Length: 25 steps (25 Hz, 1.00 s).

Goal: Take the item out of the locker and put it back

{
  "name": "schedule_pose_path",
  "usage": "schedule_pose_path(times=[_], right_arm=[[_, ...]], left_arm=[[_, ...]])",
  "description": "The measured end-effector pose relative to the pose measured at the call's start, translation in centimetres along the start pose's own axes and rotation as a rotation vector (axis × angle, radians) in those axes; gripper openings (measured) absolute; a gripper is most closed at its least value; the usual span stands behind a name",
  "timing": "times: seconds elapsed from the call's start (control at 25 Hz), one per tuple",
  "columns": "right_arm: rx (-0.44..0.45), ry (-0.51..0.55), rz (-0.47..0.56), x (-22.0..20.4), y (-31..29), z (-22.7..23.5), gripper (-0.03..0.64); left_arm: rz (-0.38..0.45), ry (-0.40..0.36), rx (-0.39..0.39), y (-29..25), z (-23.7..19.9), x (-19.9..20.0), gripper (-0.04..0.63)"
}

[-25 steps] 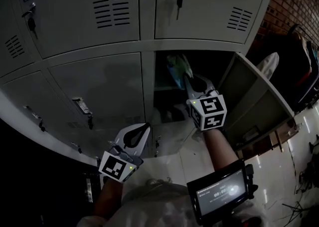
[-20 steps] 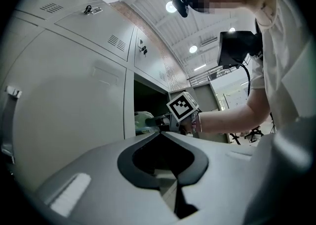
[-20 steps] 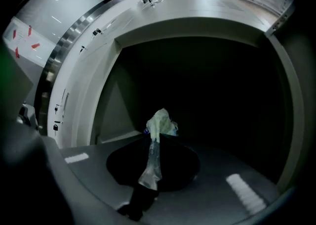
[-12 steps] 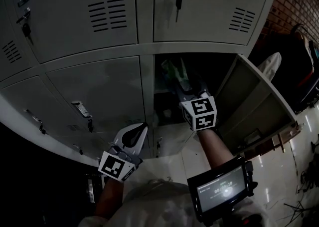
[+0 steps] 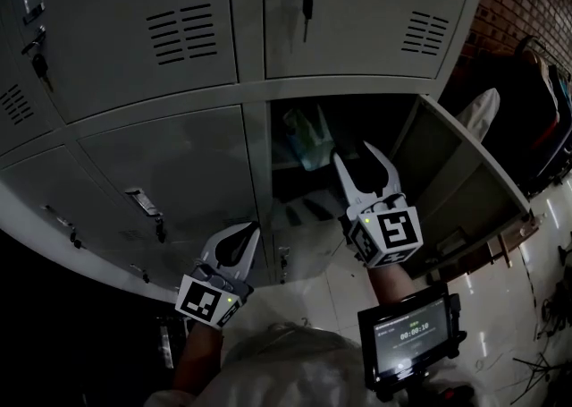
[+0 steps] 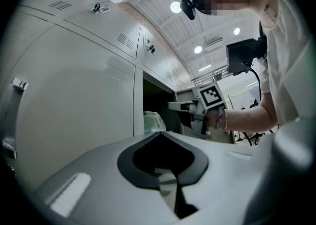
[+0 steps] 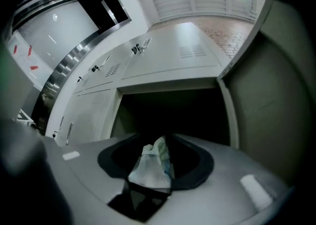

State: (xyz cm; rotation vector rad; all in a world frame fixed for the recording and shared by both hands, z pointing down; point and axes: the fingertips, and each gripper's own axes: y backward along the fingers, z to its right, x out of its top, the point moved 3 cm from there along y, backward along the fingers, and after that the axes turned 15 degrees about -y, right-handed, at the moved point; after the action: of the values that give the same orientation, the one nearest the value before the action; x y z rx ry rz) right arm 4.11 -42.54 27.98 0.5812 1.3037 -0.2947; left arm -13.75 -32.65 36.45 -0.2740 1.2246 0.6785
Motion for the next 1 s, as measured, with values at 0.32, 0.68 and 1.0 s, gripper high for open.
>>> schedule_pose_path(times=[0.32,0.68,1.0], right_arm=[[0.011,0.002,-0.133,-4.3,4.4,-2.6,0.000],[0.082,-0.046,-0.149,-5.0,12.8,-6.6,0.000],[0.120,-0.047,-0.179,-4.0,26.2,-10.0,0.000]], left_arm=[[0.034,0.009,-0.005,0.5,0.1,1.1,0.006],[0.076,0.028,-0.015,4.5,6.3,4.2,0.006],[0.058,0.048,-0.006,9.9,16.9,8.0,0.006]])
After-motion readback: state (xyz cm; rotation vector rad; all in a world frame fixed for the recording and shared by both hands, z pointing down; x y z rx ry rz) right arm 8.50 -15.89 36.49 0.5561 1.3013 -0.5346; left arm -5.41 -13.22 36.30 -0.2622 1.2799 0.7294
